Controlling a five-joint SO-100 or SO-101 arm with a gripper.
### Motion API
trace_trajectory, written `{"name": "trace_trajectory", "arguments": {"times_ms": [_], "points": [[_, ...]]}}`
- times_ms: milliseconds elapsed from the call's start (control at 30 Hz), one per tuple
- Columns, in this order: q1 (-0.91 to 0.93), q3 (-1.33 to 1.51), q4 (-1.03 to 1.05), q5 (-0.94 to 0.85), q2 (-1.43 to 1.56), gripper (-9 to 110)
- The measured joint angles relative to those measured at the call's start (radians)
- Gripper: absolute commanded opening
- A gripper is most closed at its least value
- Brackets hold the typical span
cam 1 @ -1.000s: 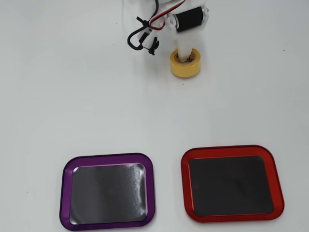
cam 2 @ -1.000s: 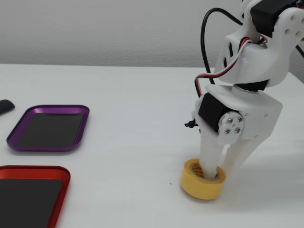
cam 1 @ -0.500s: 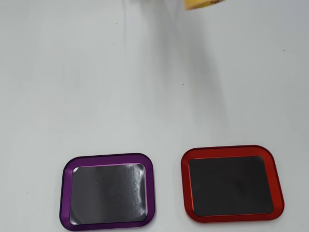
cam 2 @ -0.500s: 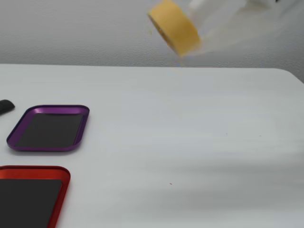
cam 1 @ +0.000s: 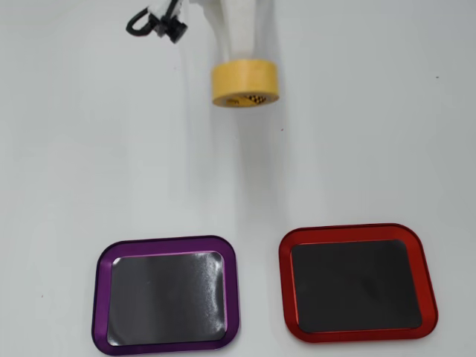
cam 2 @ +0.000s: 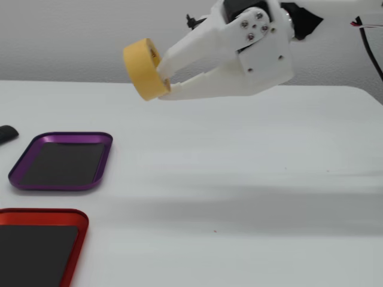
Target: Grasp a tape and put it in the right purple dish.
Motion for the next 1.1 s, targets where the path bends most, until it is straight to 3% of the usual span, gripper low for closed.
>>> {"name": "trace_trajectory", "arguments": {"times_ms": [467,1100], "points": [[0.078,-0.495,0.012,0.149,-0.611,-1],[0.114,-0.607,0.123,0.146,-0.735,4]]}}
